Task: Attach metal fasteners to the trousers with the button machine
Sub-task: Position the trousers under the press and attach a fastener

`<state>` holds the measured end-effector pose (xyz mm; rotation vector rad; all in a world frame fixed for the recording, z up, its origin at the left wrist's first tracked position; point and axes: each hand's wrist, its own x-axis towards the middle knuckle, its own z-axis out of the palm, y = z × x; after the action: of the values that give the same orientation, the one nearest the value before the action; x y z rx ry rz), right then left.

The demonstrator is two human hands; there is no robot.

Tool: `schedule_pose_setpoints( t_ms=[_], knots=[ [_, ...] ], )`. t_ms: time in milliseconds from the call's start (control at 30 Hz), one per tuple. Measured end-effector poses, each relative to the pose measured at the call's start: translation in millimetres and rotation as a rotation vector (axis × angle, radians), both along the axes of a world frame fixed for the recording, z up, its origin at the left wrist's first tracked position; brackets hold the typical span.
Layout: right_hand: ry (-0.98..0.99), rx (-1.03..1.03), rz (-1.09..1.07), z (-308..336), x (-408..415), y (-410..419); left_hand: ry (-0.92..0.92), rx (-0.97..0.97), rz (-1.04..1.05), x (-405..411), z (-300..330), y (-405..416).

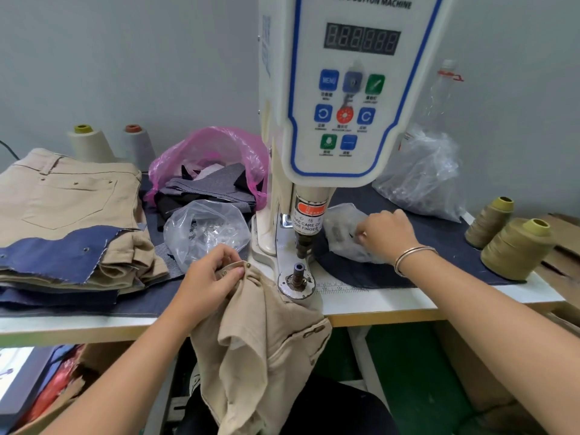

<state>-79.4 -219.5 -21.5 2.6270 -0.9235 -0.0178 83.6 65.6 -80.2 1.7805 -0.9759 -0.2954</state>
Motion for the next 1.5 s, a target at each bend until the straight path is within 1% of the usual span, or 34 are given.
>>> schedule_pose_setpoints(
  t_ms=[233,333,500,700,867,933,1033,1200,1300,1367,1400,1500],
  knots=[
    [0.235,-0.029,0.04,-11.3,21.4,7.9,-0.076,-0.002,-0.028,2.6,-4.9,0.9],
    [0.191,0.082,-0.039,-8.7,24.4,12.0,-0.082,-0.01,-0.028,3.3,-5.4,-0.1],
    [0.159,0.21,-0.139,-0.7,33.6,15.6,-0.054,0.025,0.016,3.1,-6.1,-0.1],
    [-0.078,0.249,-0.102,-1.8,24.2,16.1,-0.005,0.048,0.037,0.2,-1.1,-1.6],
    [-0.073,0.255,-0.115,2.6,22.9,24.2,0.004,0.059,0.069,0.4,-1.4,-2.6],
    [-0.044,0.296,-0.161,6.7,24.6,27.4,0.001,0.065,0.075,0.1,-1.9,-3.1],
    [0.072,0.36,-0.25,16.4,27.9,32.8,-0.004,0.07,0.083,-0.5,-1.6,-3.0],
    [0.2,0.349,-0.26,25.0,28.5,38.2,-0.001,0.087,0.083,-1.6,1.1,-3.1],
    [0.13,0.29,-0.19,21.1,26.9,35.9,-0.006,0.094,0.085,-1.7,1.3,-2.1],
    [0.132,0.316,-0.242,21.4,22.8,33.9,-0.01,0.101,0.083,-1.3,1.3,-2.4],
    [0.101,0.31,-0.23,20.1,18.2,32.6,-0.012,0.105,0.082,-1.2,1.4,-2.8],
    [-0.185,0.154,-0.049,12.8,-3.9,31.6,-0.018,0.111,0.079,-1.6,0.7,-3.7]
  ],
)
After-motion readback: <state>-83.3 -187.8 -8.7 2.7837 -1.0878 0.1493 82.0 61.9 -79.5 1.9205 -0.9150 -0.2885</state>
